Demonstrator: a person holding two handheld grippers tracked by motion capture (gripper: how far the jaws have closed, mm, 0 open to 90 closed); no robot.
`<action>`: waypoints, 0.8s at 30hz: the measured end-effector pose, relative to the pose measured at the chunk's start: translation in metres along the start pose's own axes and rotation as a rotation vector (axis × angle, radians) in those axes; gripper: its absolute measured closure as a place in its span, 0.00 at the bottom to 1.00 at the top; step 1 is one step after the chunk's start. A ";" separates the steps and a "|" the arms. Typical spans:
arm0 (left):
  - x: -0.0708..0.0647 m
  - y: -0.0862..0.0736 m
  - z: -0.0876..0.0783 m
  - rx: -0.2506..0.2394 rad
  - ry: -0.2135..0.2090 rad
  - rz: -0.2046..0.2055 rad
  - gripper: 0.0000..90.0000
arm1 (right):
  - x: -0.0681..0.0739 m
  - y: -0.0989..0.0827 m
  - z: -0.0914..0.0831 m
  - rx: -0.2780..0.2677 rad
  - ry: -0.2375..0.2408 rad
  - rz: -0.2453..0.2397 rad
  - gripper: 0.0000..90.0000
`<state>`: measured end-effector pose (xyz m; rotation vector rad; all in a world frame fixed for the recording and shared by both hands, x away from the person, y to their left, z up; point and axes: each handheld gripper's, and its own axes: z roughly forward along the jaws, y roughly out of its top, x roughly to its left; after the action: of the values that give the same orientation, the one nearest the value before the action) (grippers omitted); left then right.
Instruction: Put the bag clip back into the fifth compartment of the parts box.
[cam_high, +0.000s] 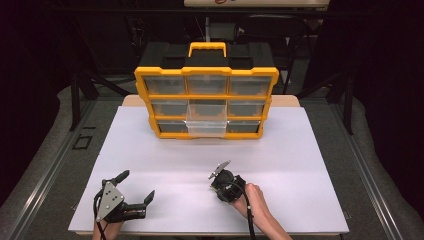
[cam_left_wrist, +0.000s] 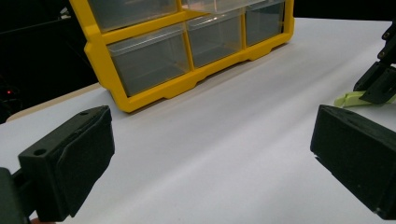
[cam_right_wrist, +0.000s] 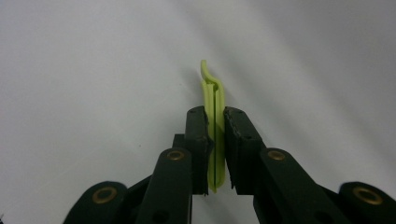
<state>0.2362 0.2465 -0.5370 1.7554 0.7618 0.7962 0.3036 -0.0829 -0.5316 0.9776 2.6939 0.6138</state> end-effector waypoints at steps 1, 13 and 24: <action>0.000 0.000 0.000 0.000 0.000 -0.001 0.00 | 0.000 0.000 0.000 0.000 0.000 0.000 0.89; -0.001 0.000 0.000 0.001 -0.004 -0.001 0.00 | -0.013 -0.002 -0.012 -0.034 0.012 0.007 0.89; -0.001 0.000 0.001 0.003 -0.003 -0.001 0.00 | -0.024 -0.005 -0.015 -0.032 0.008 0.018 0.89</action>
<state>0.2365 0.2455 -0.5376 1.7578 0.7627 0.7922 0.3139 -0.1061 -0.5189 0.9948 2.6763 0.6631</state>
